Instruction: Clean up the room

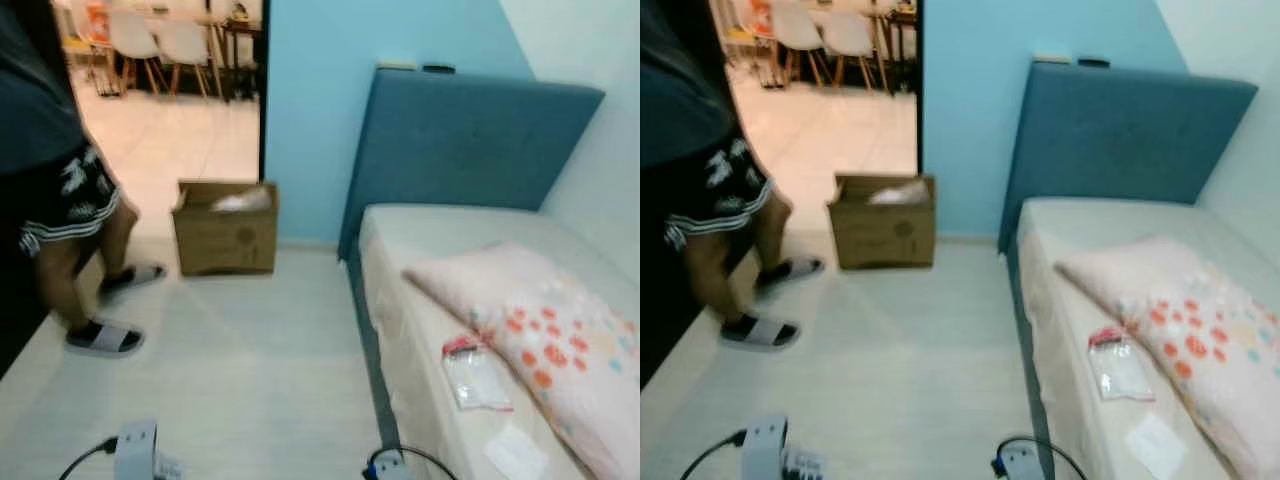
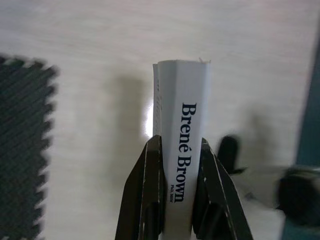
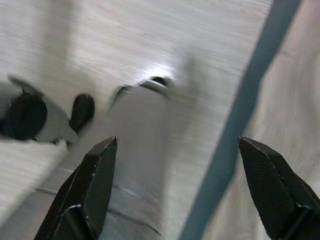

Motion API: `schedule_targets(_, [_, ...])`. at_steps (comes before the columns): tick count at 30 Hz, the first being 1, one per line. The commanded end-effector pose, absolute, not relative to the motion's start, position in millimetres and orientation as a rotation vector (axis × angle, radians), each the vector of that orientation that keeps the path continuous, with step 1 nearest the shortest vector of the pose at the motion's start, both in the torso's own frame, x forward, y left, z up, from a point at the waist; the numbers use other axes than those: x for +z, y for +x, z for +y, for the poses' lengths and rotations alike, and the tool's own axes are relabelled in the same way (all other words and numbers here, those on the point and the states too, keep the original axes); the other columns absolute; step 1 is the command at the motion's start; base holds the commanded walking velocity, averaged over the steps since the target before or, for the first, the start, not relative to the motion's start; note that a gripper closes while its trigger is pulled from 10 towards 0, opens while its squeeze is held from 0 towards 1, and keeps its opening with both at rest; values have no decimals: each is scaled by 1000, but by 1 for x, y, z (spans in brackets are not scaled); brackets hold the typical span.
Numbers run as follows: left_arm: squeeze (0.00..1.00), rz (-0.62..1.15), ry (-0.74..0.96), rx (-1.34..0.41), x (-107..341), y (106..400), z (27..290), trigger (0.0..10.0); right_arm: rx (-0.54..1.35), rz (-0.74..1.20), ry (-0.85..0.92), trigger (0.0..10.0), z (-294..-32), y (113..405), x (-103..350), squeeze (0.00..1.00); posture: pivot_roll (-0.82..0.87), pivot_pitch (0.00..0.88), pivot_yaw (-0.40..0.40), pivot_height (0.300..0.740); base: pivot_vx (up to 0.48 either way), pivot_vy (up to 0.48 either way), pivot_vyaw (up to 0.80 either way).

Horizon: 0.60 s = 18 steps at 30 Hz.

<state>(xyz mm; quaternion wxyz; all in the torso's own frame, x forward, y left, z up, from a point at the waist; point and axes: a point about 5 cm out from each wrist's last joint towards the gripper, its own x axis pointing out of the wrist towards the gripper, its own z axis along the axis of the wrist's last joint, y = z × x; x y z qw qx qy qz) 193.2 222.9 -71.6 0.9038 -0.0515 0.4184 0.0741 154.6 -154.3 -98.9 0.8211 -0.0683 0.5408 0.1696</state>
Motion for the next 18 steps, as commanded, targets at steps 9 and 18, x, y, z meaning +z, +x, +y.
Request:
schedule_targets(9, [0,701,-244,100,-56,221,210,10000,364,1209,-162,10000,-158,144,-103,0,4,0,-99,740,267,0,-700])
schedule_targets(18, [0,555,-239,-19,-27,260,201,10000,332,1213,-158,10000,-159,142,-104,0,-2,0,-93,740,0,0,-692])
